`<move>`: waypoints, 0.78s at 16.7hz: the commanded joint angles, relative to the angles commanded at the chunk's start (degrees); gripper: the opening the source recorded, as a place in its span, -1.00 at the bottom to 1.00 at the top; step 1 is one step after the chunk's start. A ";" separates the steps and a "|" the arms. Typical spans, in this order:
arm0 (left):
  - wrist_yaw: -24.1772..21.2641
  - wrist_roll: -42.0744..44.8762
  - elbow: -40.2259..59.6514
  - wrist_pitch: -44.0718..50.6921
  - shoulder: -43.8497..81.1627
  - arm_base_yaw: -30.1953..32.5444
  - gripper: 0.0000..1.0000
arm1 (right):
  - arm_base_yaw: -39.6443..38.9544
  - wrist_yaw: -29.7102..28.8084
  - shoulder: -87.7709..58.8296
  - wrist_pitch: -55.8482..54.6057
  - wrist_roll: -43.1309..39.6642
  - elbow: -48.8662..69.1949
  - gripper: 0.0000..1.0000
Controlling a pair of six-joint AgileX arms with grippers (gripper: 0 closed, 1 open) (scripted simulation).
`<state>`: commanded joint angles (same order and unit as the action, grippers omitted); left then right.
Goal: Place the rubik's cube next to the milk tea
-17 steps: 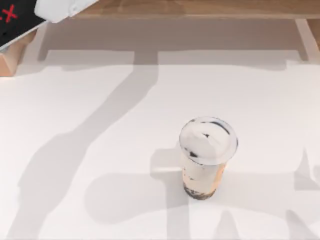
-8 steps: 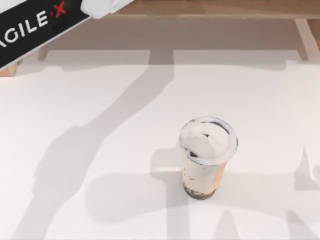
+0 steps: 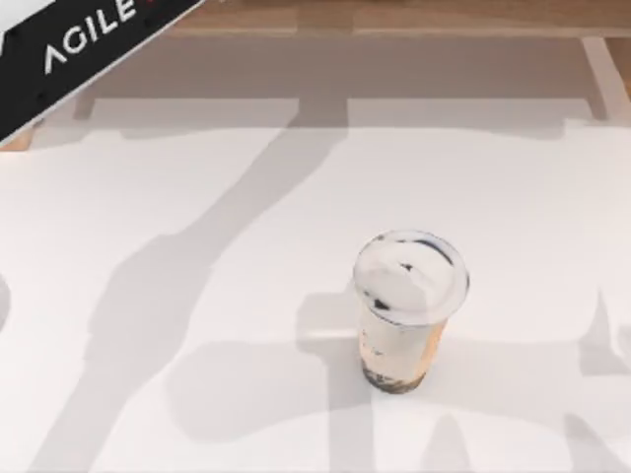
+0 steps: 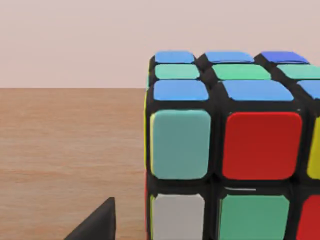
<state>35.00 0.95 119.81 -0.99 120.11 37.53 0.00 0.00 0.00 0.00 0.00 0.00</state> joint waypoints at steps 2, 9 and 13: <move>-1.03 -0.04 5.18 1.78 3.17 -0.99 1.00 | 0.00 0.00 0.00 0.00 0.00 0.00 1.00; -2.03 -0.08 9.26 3.40 6.05 -1.95 1.00 | 0.00 0.00 0.00 0.00 0.00 0.00 1.00; -2.03 -0.08 9.26 3.40 6.05 -1.95 0.40 | 0.00 0.00 0.00 0.00 0.00 0.00 1.00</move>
<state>32.97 0.87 129.07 2.41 126.16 35.57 0.00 0.00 0.00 0.00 0.00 0.00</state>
